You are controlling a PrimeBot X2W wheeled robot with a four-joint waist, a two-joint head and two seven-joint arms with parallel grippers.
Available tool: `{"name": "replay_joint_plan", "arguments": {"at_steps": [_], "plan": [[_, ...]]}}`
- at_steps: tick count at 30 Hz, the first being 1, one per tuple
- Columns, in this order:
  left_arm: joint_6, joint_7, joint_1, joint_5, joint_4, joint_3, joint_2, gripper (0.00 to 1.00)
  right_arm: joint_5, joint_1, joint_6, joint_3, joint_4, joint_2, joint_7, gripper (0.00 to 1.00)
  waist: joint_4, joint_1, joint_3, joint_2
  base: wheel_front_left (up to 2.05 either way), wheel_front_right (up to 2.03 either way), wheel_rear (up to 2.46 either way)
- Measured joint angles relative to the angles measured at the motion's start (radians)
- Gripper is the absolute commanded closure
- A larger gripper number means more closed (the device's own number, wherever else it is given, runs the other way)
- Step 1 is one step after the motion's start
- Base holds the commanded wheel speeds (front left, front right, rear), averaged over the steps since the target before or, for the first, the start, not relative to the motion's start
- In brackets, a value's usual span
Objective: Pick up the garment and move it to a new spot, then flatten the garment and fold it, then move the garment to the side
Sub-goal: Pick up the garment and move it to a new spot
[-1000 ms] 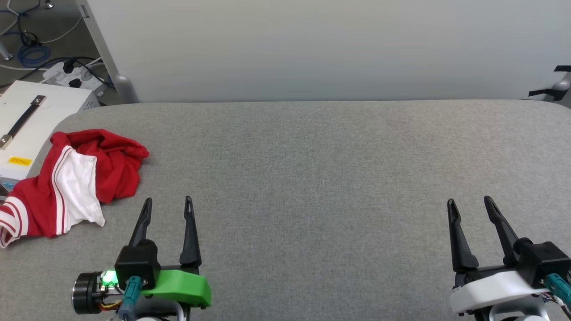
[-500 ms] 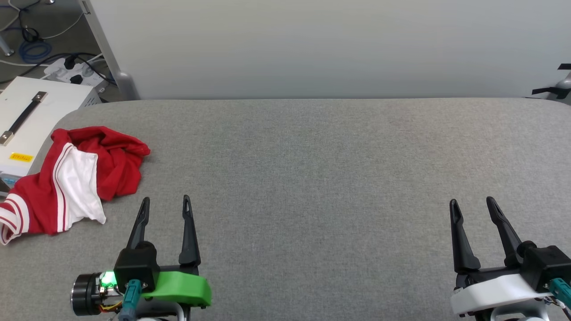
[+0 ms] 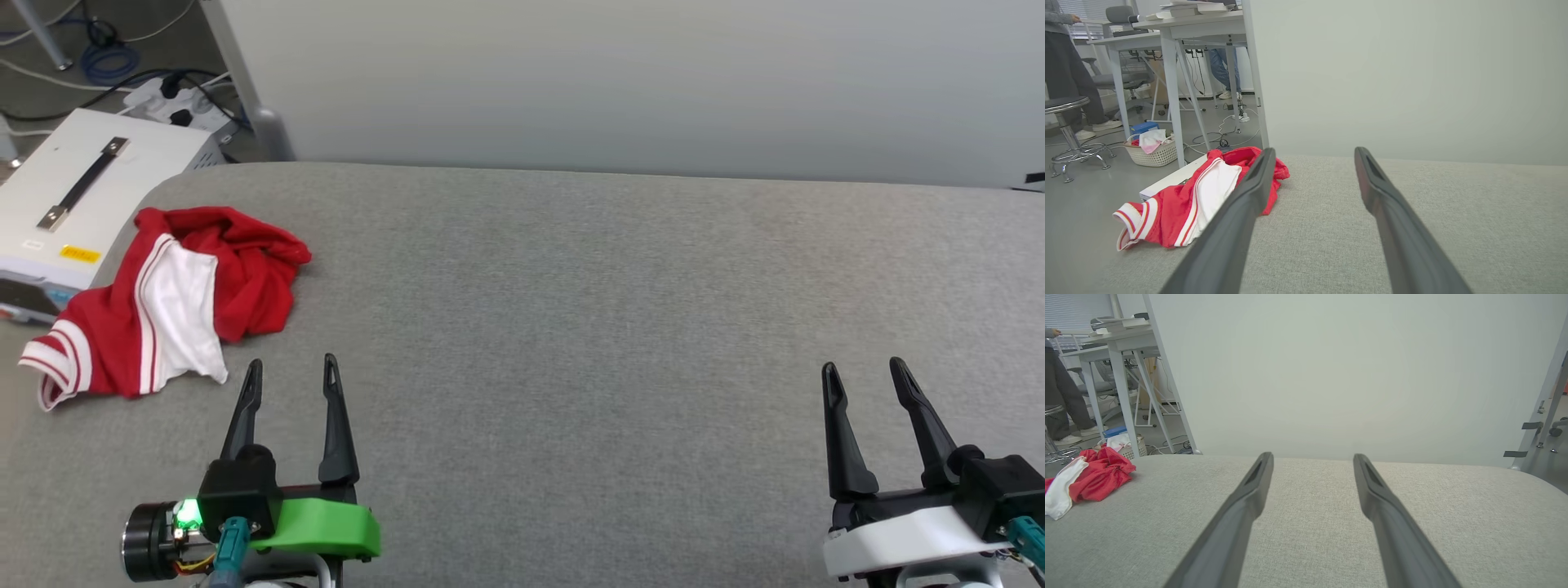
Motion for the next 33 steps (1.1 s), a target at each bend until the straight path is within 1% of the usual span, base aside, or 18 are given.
{"name": "replay_joint_plan", "arguments": {"at_steps": [5,17,33], "plan": [[0.009,-0.009,0.0,-0.007,0.001,0.013,0.0,0.0,0.0,0.001,0.0,0.007,-0.002,0.0,-0.007,0.0,0.049,0.0,0.006,0.0,0.0,0.0,0.0],[0.01,-0.009,-0.001,-0.019,0.011,0.049,0.0,0.0,-0.002,0.002,0.0,0.038,-0.003,0.0,-0.007,0.0,0.187,0.0,0.014,0.0,0.0,0.0,0.0],[0.013,-0.009,0.0,-0.049,0.026,0.066,0.0,0.0,-0.011,0.004,0.0,0.064,-0.003,0.001,-0.011,0.0,0.377,0.0,0.024,0.0,0.0,0.0,0.0]]}}
